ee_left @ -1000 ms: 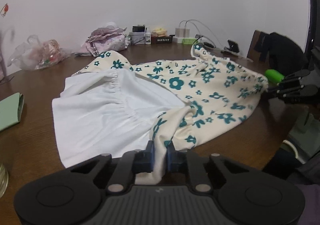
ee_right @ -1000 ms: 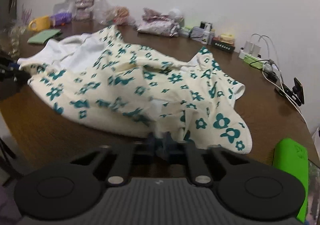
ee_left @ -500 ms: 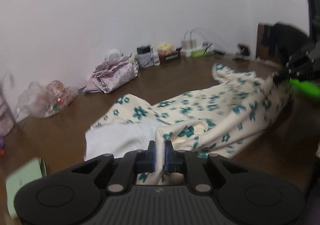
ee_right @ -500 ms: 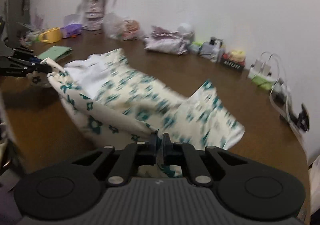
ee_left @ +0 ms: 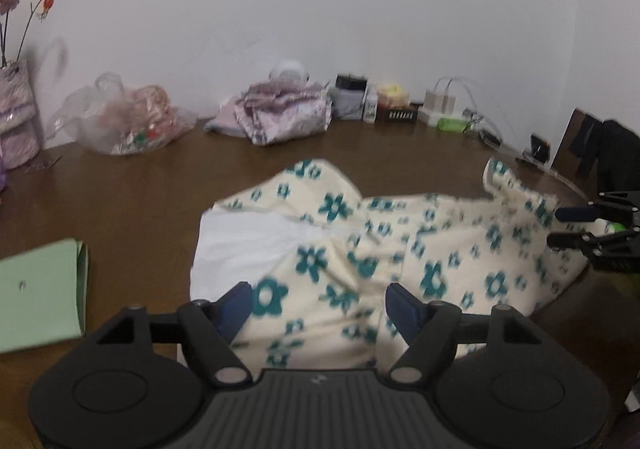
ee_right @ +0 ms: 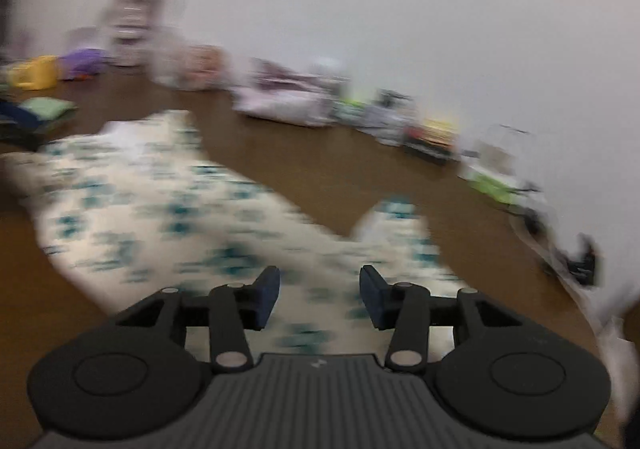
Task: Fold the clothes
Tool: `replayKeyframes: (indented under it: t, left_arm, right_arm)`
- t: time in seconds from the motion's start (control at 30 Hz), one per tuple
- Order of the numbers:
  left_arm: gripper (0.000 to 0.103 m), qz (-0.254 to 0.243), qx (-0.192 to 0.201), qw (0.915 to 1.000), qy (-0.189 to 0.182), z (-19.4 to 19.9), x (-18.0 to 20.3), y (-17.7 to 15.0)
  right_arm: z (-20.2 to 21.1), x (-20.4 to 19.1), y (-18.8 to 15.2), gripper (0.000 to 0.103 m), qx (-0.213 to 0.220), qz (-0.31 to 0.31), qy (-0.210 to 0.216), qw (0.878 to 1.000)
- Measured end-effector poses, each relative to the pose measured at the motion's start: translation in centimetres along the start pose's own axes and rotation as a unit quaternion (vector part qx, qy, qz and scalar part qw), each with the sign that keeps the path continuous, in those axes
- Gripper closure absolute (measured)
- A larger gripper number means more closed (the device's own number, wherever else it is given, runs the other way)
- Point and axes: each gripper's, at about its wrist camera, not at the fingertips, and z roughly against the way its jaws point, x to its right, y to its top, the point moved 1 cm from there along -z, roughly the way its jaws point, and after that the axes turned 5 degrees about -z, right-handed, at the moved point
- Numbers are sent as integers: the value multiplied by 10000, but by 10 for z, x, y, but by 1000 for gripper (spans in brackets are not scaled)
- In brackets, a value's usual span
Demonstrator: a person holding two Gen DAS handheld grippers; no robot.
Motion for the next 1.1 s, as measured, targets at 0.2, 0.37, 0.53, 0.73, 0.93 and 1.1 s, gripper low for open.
replayKeyframes:
  t: [0.2, 0.37, 0.53, 0.73, 0.93, 1.1]
  left_arm:
    - [34, 279, -319, 9989, 208, -11, -7, -12]
    - [69, 286, -385, 9977, 473, -9, -11, -20]
    - [88, 363, -436, 9970, 524, 7, -9, -35]
    - [89, 386, -432, 9969, 524, 39, 3, -59]
    - [70, 332, -271, 9976, 552, 60, 19, -57]
    - [64, 296, -20, 9969, 730, 65, 29, -28]
  right_arm:
    - [-33, -14, 5, 58, -348, -140, 294, 9989]
    - [-43, 4, -6, 56, -487, -701, 321, 9958]
    - [-38, 4, -13, 57, -561, -909, 412, 9934]
    - [-12, -15, -28, 62, -625, -748, 452, 9942]
    - [15, -29, -43, 60, -580, -702, 585, 9941]
    - [46, -11, -28, 53, -59, -855, 554, 9948]
